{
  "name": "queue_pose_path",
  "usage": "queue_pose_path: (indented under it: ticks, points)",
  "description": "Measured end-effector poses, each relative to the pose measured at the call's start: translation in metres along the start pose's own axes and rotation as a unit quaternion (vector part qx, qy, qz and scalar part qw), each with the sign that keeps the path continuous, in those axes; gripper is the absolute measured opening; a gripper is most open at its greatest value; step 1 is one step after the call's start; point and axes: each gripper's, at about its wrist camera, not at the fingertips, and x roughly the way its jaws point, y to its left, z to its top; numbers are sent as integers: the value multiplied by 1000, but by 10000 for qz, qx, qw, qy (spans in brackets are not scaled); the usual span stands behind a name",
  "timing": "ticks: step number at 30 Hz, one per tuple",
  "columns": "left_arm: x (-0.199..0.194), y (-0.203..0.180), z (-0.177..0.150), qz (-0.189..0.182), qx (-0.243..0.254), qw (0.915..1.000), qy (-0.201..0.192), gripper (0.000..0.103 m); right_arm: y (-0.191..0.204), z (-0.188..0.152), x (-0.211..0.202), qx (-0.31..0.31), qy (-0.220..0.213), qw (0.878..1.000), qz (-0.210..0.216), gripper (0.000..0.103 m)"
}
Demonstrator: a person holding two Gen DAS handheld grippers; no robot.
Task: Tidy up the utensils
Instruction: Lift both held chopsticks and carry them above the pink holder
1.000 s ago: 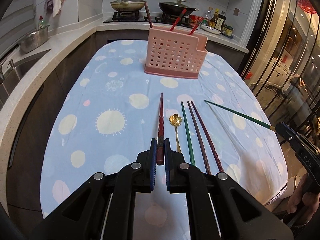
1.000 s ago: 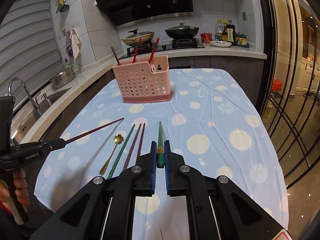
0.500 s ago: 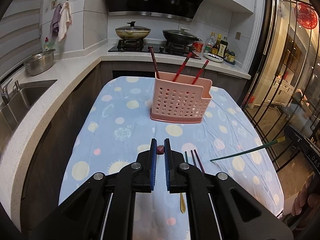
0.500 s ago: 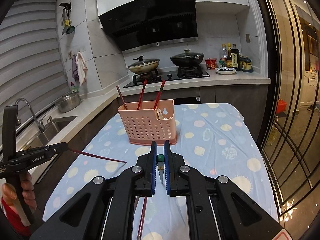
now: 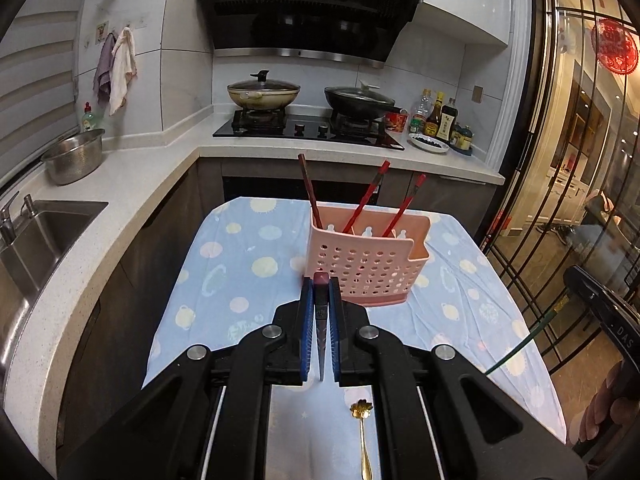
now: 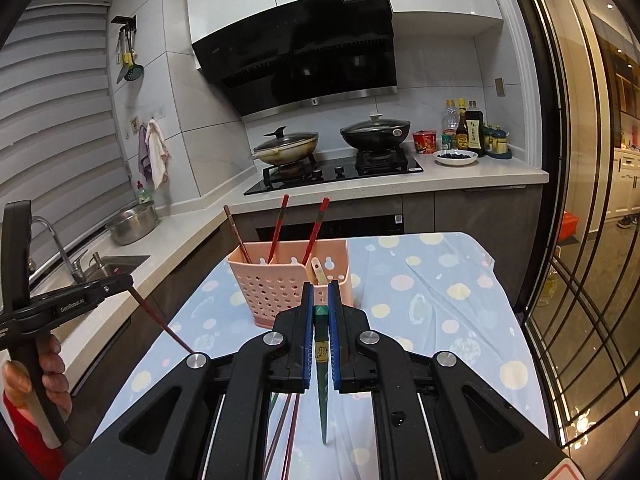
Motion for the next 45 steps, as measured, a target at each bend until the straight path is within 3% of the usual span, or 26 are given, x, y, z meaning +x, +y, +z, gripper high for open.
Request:
queue_pose_path:
  ticks: [21, 29, 35, 45]
  points:
    - [11, -25, 121, -236, 98, 9954, -923, 7, 11, 125, 50, -176, -887, 9959, -3, 7]
    - [33, -37, 160, -299, 177, 9943, -1004, 7, 14, 165, 81, -167, -1034, 9945, 26, 7]
    - [59, -43, 170, -302, 210, 9954, -881, 7, 14, 173, 114, -152, -895, 9959, 47, 7]
    - [109, -44, 159, -303, 179, 9984, -444, 7, 10, 153, 162, -142, -446, 9989, 35, 7]
